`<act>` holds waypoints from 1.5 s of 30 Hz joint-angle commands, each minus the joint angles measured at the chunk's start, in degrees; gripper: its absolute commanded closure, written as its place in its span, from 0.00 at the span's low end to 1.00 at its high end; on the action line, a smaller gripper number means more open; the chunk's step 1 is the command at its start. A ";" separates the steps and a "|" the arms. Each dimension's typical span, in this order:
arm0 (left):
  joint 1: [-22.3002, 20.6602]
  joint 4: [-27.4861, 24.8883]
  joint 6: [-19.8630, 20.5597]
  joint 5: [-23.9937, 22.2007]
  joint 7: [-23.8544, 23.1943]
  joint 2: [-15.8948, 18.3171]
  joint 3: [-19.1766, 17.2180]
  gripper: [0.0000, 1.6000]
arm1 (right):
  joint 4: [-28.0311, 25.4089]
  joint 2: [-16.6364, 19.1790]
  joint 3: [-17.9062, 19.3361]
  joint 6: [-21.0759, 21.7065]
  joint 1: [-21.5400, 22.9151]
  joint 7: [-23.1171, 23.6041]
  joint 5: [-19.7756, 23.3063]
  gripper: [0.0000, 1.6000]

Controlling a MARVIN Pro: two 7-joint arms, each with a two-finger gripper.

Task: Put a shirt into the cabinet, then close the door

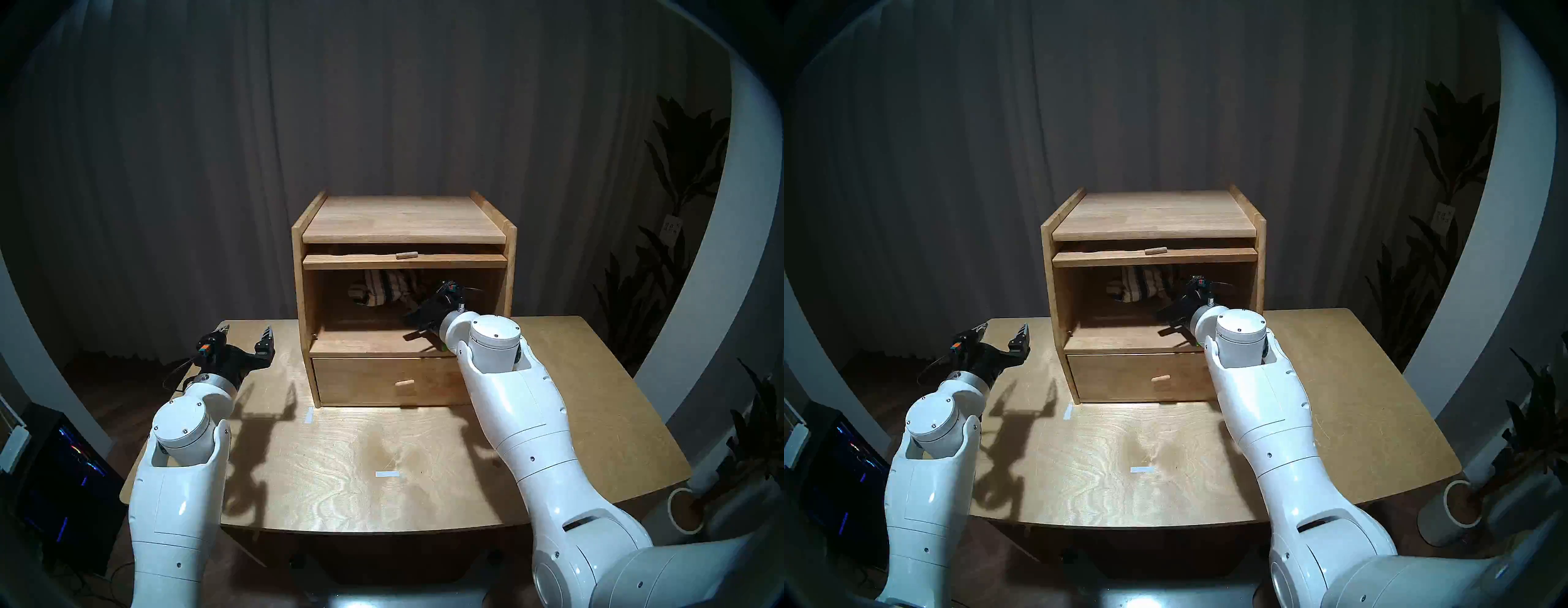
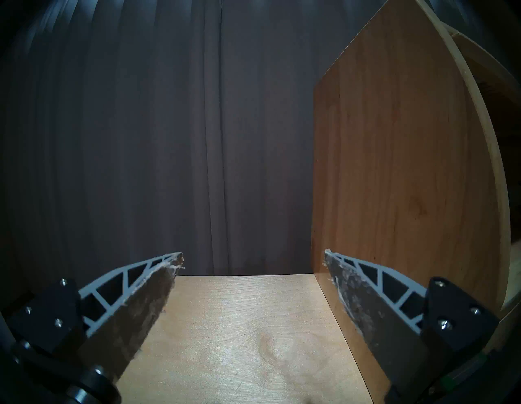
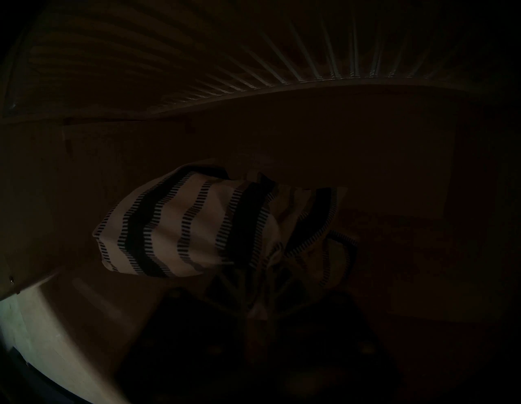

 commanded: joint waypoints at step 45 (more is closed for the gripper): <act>-0.81 -0.59 -0.31 -0.07 -0.06 0.14 0.15 0.00 | -31.64 21.15 -7.84 35.16 3.57 35.91 4.55 0.00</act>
